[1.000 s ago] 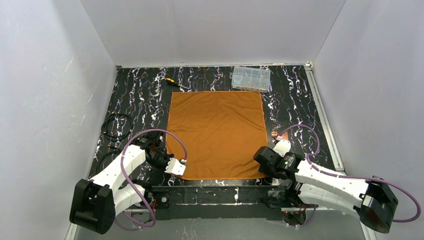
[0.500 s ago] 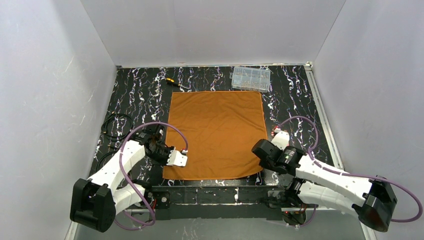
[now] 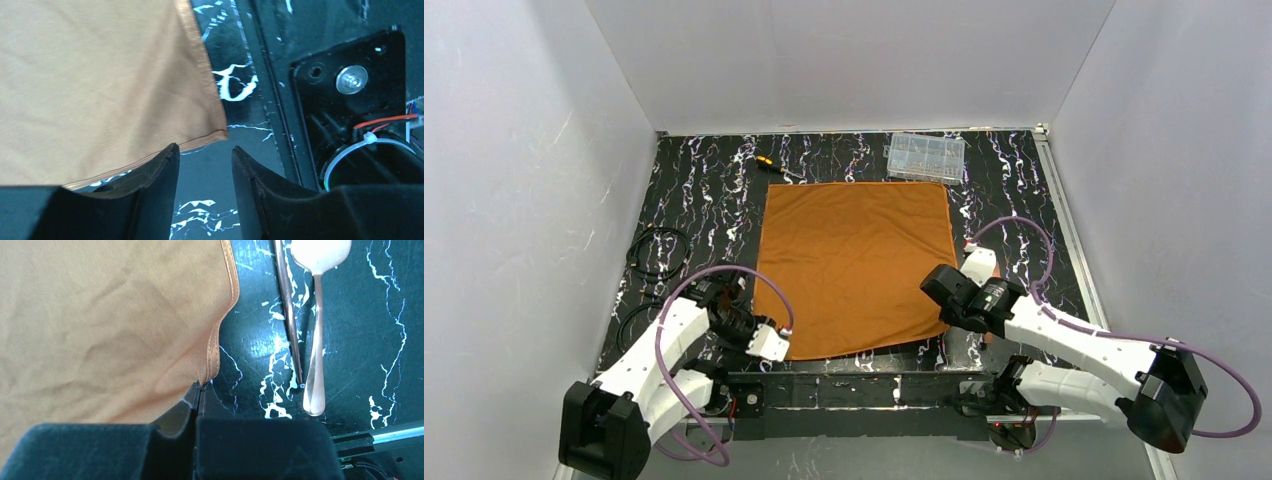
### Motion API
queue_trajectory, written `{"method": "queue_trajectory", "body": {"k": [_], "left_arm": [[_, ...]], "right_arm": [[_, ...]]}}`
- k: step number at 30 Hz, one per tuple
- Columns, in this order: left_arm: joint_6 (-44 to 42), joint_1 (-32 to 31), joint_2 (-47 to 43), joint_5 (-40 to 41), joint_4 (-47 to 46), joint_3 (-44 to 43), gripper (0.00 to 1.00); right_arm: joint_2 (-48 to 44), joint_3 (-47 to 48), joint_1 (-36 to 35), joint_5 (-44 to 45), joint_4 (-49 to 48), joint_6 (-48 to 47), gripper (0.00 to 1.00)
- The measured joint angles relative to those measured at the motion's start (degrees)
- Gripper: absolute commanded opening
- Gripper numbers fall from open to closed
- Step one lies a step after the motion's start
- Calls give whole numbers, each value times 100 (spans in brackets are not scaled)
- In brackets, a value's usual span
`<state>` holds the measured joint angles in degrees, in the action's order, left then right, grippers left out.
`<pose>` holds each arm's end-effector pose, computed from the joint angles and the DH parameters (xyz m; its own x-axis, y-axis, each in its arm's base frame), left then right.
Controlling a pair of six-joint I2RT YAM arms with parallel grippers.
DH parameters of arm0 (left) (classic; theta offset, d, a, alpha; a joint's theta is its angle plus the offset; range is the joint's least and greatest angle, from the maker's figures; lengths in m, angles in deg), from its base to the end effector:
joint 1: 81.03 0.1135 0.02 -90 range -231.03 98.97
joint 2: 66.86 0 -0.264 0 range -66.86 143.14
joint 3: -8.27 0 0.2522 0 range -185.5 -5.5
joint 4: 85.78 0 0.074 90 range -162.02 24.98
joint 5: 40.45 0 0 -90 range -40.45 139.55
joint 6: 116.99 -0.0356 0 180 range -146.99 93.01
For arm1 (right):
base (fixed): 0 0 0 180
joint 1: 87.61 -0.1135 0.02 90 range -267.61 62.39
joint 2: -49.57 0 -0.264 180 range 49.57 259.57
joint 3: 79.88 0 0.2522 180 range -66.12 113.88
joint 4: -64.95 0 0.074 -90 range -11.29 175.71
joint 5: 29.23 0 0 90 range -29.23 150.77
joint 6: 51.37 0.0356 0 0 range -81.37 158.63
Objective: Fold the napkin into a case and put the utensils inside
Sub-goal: Pick up the flattened napkin from the center of the board.
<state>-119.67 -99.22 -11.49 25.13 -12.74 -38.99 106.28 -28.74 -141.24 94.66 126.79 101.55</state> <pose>0.1246 -0.0564 0.1900 0.3882 0.8298 -0.4009 0.9216 -0.3476 0.1728 0.1144 0.1218 0.2141 -0.7313 0.2534 -0.6333 0.2410 0.9645 0.1077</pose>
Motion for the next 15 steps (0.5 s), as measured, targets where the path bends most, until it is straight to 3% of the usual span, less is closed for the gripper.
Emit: {"method": "queue_trajectory", "body": {"k": [10,15], "left_arm": [[-625,-4,269,221,-352,407,41],[-647,-13,356,153,-577,415,42]], "right_arm": [[236,476,1019,-391,-212,-684,1],[323,476,1102,-590,-323,-826,1]]}}
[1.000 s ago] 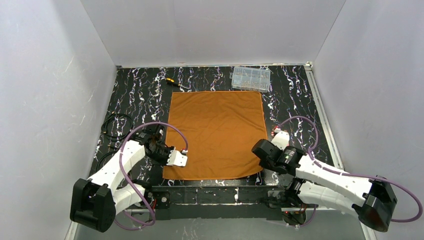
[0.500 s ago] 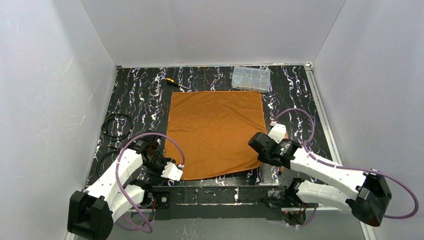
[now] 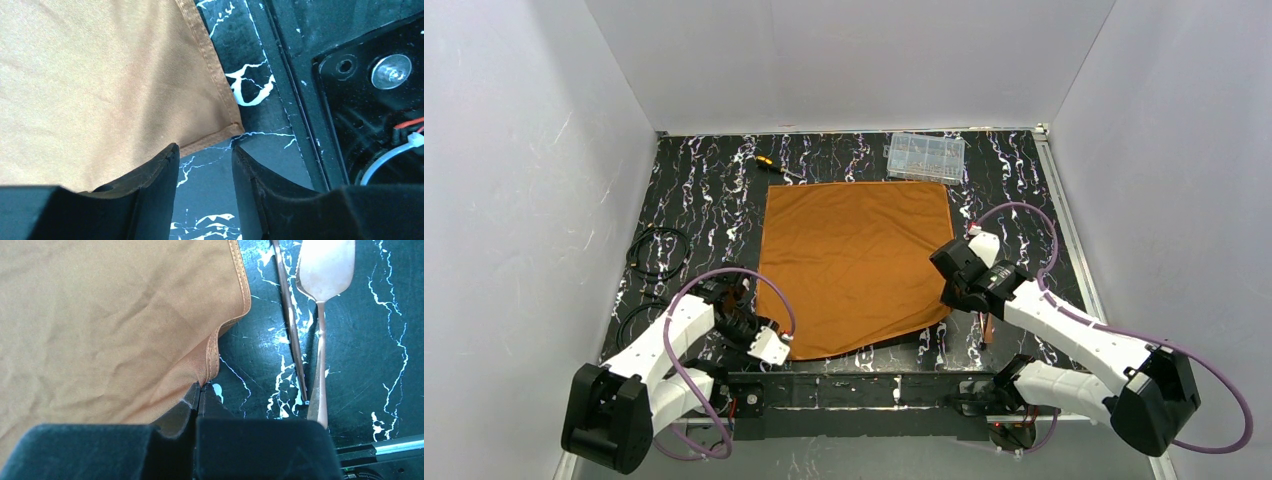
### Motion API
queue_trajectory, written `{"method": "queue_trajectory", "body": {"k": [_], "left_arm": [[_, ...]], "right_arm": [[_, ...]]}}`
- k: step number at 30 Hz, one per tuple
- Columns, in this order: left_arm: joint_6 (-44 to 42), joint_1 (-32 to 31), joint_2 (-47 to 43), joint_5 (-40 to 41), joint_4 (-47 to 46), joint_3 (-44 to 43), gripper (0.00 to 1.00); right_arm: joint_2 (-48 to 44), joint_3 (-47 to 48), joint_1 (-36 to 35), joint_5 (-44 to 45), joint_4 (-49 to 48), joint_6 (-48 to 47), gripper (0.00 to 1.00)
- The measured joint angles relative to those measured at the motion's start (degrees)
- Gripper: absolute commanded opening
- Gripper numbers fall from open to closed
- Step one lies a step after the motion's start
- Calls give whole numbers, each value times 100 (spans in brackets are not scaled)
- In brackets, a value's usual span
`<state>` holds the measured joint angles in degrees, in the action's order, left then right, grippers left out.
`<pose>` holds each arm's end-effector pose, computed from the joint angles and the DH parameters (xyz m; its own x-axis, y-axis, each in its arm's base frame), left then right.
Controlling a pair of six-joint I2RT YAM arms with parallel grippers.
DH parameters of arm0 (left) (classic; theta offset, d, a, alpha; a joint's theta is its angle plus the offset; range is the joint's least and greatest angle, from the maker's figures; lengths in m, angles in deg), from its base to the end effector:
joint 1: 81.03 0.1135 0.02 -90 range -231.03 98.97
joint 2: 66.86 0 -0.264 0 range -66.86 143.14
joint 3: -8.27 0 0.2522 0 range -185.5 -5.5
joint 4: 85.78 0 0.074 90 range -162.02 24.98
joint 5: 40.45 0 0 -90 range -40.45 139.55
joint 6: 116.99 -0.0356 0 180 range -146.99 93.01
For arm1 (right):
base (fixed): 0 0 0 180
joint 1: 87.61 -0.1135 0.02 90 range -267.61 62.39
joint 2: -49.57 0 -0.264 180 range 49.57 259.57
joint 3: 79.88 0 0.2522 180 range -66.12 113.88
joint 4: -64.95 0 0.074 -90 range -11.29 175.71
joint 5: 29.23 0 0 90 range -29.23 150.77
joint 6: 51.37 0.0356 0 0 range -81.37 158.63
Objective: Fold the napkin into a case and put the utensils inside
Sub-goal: Pick up the flattened napkin from the center of the board.
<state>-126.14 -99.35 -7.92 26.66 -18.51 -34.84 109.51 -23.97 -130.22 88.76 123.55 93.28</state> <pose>0.1278 -0.0569 0.1648 0.4795 0.7993 -0.3621 0.8773 -0.4448 0.1800 0.1495 0.1149 0.2306 -0.7362 0.3014 -0.6059 0.2791 0.9509 0.1338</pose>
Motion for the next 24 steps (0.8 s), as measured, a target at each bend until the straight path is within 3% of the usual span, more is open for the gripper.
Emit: {"method": "queue_trajectory", "body": {"k": [11,24], "left_arm": [[-435,-160,-107,-142,-98,168,37],[-450,-313,446,-107,46,-28,9]], "right_arm": [[229,0,22,-164,-195,-92,1],[243,0,111,-267,-306,-107,1]]}}
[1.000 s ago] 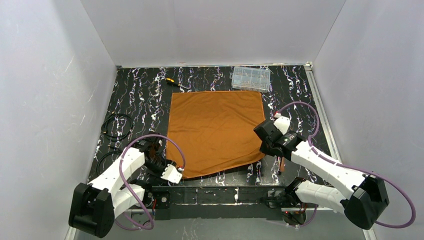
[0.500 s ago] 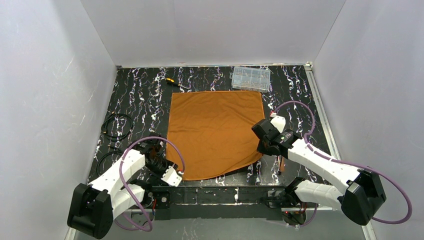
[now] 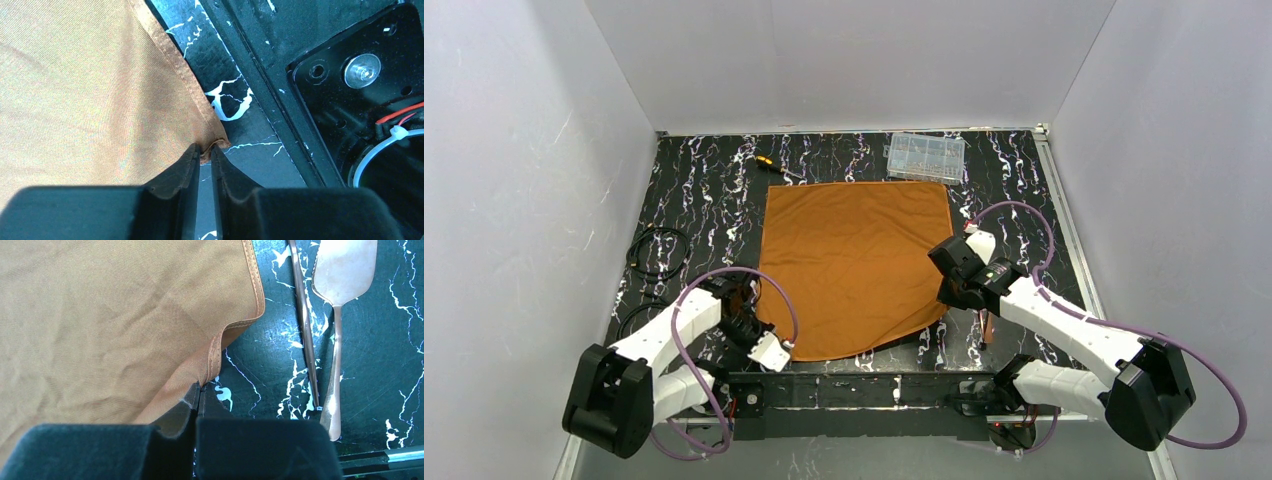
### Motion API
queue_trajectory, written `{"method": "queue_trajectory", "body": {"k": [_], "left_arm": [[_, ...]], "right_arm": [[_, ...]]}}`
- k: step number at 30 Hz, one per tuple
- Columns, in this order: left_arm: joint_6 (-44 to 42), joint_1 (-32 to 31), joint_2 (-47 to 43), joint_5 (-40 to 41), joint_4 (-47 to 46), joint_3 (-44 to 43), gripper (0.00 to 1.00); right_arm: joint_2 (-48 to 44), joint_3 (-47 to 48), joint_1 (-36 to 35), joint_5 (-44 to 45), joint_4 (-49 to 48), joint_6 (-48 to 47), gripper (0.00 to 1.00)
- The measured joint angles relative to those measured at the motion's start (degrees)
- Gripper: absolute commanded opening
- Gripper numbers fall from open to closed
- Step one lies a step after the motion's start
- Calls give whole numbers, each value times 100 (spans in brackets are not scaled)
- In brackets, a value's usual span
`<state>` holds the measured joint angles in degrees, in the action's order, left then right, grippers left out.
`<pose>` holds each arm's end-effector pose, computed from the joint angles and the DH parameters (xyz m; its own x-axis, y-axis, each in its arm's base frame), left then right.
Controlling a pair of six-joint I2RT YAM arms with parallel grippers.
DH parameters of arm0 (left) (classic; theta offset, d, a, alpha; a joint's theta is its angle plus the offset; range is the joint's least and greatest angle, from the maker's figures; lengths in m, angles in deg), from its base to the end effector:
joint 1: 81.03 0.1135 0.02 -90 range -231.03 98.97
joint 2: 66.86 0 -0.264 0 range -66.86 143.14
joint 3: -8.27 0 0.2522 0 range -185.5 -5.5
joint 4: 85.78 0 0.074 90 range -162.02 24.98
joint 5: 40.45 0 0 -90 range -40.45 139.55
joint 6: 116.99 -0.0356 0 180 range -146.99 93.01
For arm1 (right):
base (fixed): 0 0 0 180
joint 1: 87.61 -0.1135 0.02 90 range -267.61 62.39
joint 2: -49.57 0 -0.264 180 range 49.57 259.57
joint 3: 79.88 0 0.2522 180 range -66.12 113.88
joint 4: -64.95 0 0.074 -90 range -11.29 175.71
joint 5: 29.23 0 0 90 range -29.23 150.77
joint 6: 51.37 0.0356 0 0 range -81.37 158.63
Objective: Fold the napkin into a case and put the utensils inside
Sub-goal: Pick up the flattened napkin from the center of the board.
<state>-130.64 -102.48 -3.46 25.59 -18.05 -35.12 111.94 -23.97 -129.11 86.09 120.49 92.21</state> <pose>0.1278 -0.0657 0.1568 0.5587 0.7346 -0.3850 0.8214 -0.5544 0.1341 0.1584 0.1198 0.2253 -0.7536 0.3045 -0.5826 0.2658 0.9517 0.1536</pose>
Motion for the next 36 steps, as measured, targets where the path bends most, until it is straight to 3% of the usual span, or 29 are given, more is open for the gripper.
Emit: {"method": "queue_trajectory", "body": {"k": [4,23,36], "left_arm": [[162,-39,70,-61,-39,-46,0],[1587,-52,116,-420,332,-1491,0],[1773,-52,-789,-601,1178,-1403,0]], "right_arm": [[11,0,26,-4,0,-39,1],[55,247,328,-118,15,-525,1],[-221,492,352,-573,774,-793,1]]}}
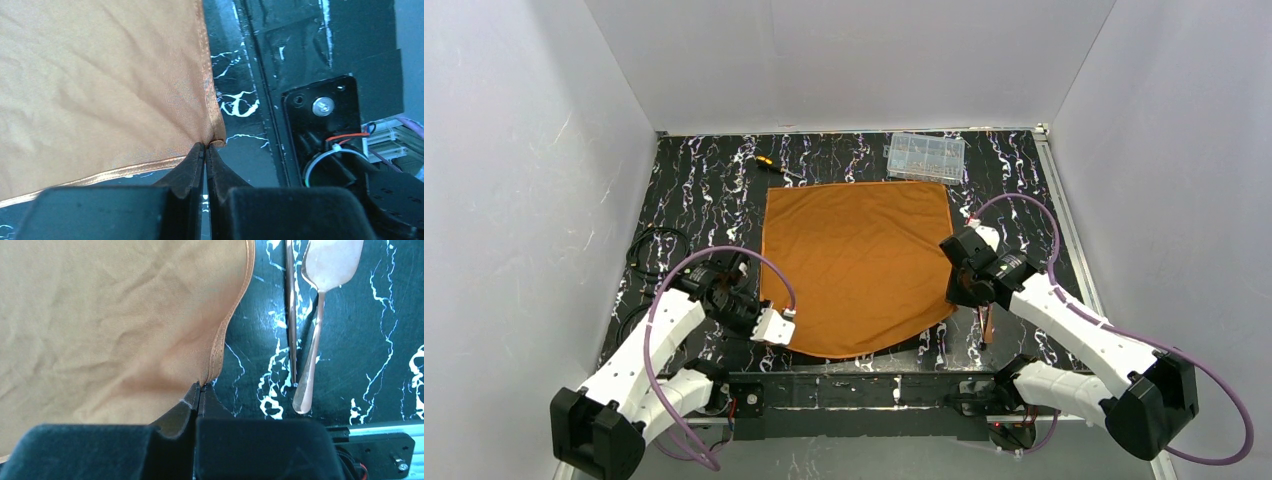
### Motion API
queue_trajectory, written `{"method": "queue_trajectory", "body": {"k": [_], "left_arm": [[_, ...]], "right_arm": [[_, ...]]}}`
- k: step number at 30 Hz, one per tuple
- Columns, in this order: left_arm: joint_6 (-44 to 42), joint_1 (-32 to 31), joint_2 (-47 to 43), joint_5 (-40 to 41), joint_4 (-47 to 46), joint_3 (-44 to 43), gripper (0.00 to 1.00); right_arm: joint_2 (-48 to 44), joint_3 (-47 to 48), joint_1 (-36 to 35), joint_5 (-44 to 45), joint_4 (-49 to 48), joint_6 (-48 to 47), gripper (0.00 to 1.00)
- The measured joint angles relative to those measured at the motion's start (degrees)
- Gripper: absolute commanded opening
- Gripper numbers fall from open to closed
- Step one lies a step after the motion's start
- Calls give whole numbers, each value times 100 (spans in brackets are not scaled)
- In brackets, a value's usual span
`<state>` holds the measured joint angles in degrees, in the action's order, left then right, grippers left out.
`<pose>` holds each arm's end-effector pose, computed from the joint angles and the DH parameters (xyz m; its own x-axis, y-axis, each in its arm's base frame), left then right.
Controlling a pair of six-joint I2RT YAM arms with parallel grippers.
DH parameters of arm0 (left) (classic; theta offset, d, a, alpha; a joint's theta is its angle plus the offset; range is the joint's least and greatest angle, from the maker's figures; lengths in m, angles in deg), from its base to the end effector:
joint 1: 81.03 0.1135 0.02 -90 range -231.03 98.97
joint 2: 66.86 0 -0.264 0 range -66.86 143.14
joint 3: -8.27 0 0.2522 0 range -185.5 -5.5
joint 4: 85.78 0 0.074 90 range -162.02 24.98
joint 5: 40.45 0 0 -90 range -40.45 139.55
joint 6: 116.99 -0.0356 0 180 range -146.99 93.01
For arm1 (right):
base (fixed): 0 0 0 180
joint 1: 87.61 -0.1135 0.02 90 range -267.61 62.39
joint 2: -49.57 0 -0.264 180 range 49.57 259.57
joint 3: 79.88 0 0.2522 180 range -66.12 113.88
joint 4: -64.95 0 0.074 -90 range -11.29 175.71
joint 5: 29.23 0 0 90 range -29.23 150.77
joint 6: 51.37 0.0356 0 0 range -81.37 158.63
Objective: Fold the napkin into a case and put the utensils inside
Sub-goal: Pick up the flattened napkin from the center of the board.
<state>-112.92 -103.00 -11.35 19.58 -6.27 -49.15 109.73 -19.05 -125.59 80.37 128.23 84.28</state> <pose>0.1279 -0.0708 0.2371 0.3582 0.7873 -0.5019 0.9335 -0.3103 0.1796 0.1573 0.1077 0.2500 -0.8168 0.2169 -0.5346 0.1802 0.9762 0.1208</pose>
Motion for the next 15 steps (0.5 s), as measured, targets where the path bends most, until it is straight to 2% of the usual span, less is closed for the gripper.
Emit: {"method": "queue_trajectory", "body": {"k": [15], "left_arm": [[-111,0,-647,-42,662,212,0]], "right_arm": [[-273,339,4,-492,914,-42,1]]}}
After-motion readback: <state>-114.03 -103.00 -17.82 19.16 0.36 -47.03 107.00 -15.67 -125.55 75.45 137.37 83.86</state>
